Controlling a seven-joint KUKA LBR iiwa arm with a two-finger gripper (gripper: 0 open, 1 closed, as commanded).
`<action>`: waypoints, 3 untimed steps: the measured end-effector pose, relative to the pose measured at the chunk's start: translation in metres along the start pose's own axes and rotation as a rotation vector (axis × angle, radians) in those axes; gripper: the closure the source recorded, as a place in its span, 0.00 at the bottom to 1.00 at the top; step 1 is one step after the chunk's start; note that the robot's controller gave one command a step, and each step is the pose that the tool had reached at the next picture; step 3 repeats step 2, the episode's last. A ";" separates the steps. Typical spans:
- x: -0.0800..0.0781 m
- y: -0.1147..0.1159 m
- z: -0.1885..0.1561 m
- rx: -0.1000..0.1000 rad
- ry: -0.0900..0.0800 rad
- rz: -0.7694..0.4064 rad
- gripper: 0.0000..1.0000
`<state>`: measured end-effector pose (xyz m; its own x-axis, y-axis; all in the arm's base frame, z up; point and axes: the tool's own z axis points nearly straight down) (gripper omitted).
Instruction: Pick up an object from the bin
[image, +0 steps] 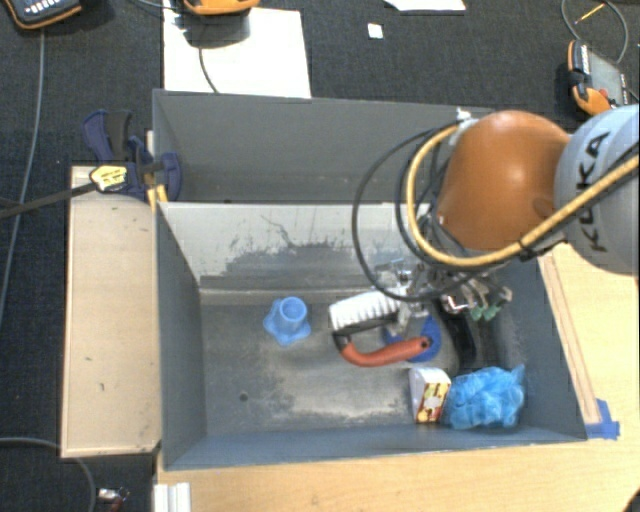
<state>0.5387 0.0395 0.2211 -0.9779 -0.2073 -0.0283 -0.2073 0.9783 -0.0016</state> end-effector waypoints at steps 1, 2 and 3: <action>-0.002 0.004 -0.019 0.001 -0.009 0.004 1.00; -0.024 0.012 -0.081 0.000 -0.017 0.221 1.00; -0.024 0.012 -0.081 0.000 -0.017 0.221 1.00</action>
Offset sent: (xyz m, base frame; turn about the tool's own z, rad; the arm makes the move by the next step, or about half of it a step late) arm 0.0170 0.0161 0.0778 0.2219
